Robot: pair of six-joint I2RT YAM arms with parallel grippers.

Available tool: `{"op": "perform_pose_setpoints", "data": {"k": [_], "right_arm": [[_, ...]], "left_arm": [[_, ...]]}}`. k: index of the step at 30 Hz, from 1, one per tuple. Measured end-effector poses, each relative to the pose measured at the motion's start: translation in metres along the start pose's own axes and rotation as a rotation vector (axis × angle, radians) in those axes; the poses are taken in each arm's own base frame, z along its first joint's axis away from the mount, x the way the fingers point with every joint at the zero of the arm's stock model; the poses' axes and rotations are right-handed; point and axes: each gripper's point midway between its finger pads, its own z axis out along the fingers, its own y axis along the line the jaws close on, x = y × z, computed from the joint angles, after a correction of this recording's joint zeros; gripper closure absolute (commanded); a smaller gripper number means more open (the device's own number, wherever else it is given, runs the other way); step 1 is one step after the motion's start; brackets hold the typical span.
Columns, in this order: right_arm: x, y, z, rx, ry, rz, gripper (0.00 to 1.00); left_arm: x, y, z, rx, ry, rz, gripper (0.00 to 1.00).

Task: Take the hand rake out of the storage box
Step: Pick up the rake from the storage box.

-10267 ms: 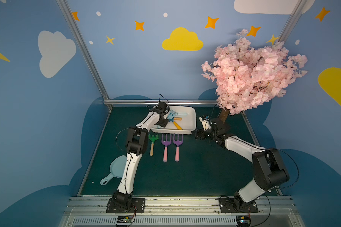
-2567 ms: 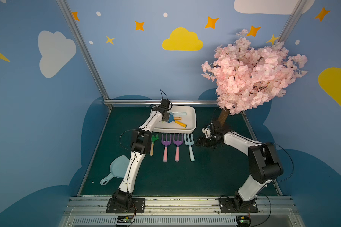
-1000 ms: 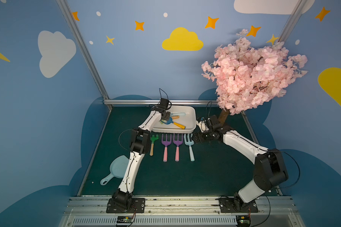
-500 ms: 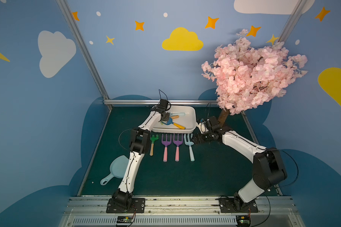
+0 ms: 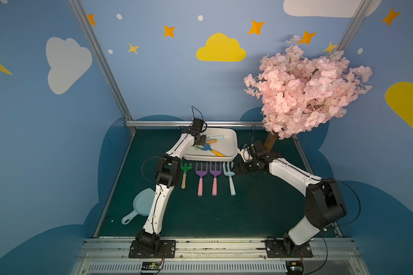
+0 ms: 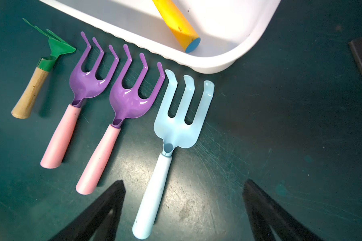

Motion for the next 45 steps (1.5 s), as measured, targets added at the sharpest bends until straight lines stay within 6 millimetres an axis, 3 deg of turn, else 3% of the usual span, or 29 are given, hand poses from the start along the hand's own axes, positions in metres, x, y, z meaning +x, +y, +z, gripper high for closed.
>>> {"op": "perform_pose_setpoints", "data": {"k": [6,13,20,24,30,38,41,45], "right_arm": [[-0.009,0.004,-0.015,-0.005,-0.044,-0.017,0.08],[-0.018,0.028,-0.042,-0.103,-0.167,-0.060,0.08],[-0.028,0.062,-0.057,-0.130,-0.250,-0.167,0.08],[-0.029,0.073,-0.059,-0.135,-0.276,-0.207,0.08],[-0.024,0.080,-0.057,-0.092,-0.275,-0.287,0.13],[-0.015,0.087,-0.051,-0.053,-0.251,-0.363,0.28],[-0.006,0.087,-0.036,-0.051,-0.203,-0.369,0.41],[0.012,0.086,-0.014,-0.048,-0.108,-0.371,0.66]], "left_arm": [[-0.008,-0.005,-0.028,0.007,-0.021,0.001,0.97],[-0.023,0.002,-0.095,-0.031,-0.086,-0.052,0.97],[-0.016,0.012,-0.156,-0.019,-0.176,-0.108,0.97],[-0.016,0.011,-0.168,-0.003,-0.205,-0.118,0.97],[0.013,-0.016,-0.171,0.122,-0.172,-0.079,0.97],[0.048,-0.094,-0.193,0.282,-0.143,0.095,0.97],[0.056,-0.111,-0.195,0.312,-0.135,0.130,0.97],[0.060,-0.115,-0.194,0.324,-0.125,0.138,0.97]]}}
